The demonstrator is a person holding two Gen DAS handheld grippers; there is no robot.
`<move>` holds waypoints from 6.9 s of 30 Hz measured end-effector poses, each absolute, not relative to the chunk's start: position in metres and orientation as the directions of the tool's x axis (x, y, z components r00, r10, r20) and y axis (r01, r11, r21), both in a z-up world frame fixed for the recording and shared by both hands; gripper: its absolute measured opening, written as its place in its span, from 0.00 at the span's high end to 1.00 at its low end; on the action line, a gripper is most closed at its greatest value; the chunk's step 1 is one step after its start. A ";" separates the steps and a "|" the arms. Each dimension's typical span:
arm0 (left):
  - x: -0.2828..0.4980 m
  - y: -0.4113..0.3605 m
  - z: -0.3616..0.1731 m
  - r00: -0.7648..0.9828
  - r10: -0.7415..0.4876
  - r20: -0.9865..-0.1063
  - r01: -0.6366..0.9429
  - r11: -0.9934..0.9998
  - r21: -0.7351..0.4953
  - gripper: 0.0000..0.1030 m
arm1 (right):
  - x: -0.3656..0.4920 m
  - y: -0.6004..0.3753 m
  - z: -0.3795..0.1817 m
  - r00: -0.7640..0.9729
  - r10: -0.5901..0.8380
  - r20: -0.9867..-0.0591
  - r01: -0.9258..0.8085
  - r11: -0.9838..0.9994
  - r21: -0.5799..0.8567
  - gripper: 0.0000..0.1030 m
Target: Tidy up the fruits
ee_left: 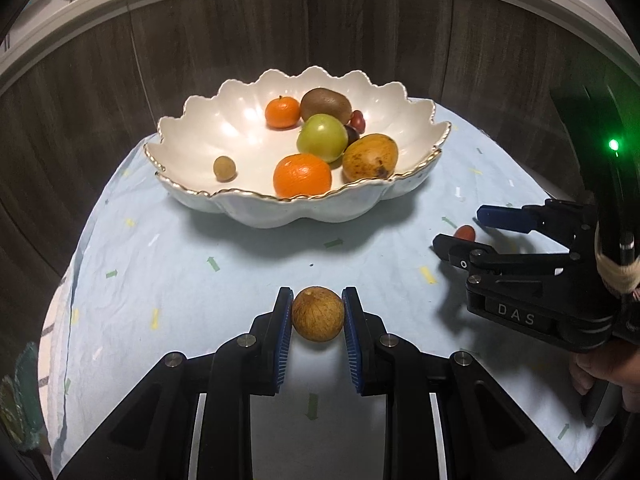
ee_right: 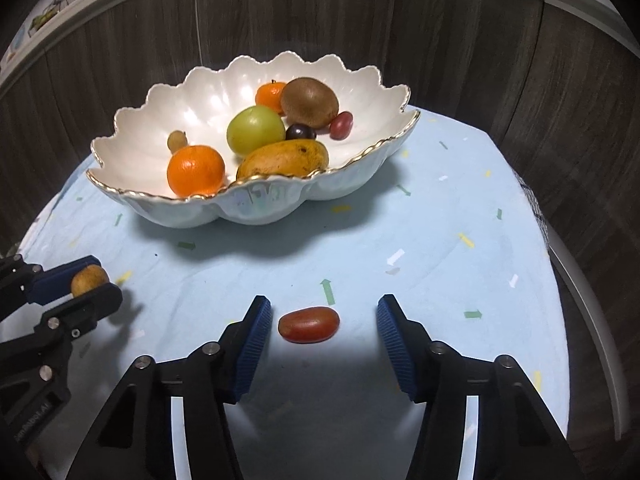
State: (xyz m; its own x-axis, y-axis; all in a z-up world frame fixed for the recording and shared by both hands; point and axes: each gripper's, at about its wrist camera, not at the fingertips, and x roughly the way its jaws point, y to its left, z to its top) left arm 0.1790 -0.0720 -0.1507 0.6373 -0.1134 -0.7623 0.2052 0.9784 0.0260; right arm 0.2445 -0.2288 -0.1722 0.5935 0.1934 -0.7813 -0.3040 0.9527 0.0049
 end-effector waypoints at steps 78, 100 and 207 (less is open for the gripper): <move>0.257 -0.014 -0.062 0.724 -0.121 -0.679 0.141 0.990 -0.025 0.76 | 0.291 -0.189 -0.042 0.709 0.267 -0.652 -0.308 0.950 0.053 0.71; 0.331 -0.004 -0.086 0.702 -0.137 -0.698 0.166 0.986 -0.026 0.76 | 0.361 -0.181 -0.070 0.673 0.237 -0.701 -0.252 0.964 0.084 0.71; 0.107 -0.008 -0.038 0.724 -0.078 -0.685 0.137 0.990 0.033 0.08 | 0.131 -0.213 -0.023 0.764 0.148 -0.628 -0.094 0.989 0.118 0.15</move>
State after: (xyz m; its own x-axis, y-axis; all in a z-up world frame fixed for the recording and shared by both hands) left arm 0.1073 -0.0079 -0.0378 0.7241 -0.0775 -0.6853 0.1370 0.9900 0.0328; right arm 0.1308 -0.2126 -0.0234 0.7642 0.1476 -0.6279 -0.0943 0.9886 0.1176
